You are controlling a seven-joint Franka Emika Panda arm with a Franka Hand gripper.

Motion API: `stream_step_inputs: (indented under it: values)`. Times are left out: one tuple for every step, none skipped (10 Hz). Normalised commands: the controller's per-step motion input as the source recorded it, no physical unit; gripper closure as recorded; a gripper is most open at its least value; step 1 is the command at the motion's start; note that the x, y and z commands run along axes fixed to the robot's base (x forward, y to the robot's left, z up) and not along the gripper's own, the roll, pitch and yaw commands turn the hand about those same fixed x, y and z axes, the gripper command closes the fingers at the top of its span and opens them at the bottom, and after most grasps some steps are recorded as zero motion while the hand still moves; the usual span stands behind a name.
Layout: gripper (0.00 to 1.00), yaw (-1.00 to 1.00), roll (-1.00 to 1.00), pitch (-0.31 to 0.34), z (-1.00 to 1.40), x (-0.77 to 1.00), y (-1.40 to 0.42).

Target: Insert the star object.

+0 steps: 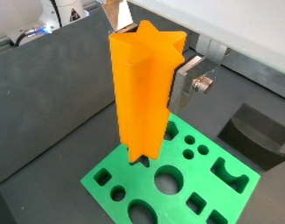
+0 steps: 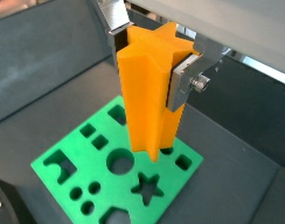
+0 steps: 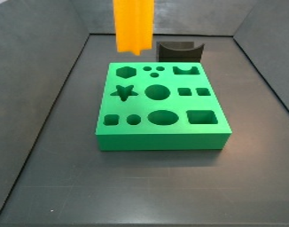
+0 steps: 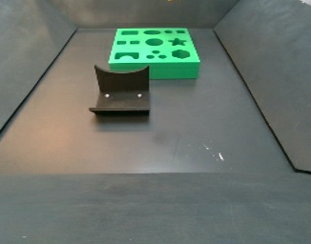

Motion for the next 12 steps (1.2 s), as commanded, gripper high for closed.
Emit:
stream_step_inputs:
  values:
    - [1.00,0.00,0.13,-0.004,-0.95,-0.14,0.23]
    - [1.00,0.00,0.14,-0.023,-0.87,-0.11,0.11]
    - [1.00,0.00,0.08,-0.106,-0.84,-0.11,0.15]
    - [1.00,0.00,0.02,-0.127,-0.77,-0.16,0.16]
    - [1.00,0.00,0.02,-0.090,-0.72,-0.13,0.13]
    - [1.00,0.00,0.02,-0.067,-0.70,-0.04,0.14]
    - [1.00,0.00,0.00,-0.064,-0.65,-0.02,0.15]
    - [1.00,-0.06,0.00,-0.020,-0.53,-0.03,0.09]
    - [1.00,-0.15,0.01,0.000,-0.37,0.00,0.02]
    - [1.00,-0.20,0.00,0.000,-0.27,0.00,0.01]
    - [1.00,-0.20,0.00,0.000,-0.23,0.01,0.00]
    - [1.00,-0.25,0.00,0.000,-0.20,0.00,0.00]
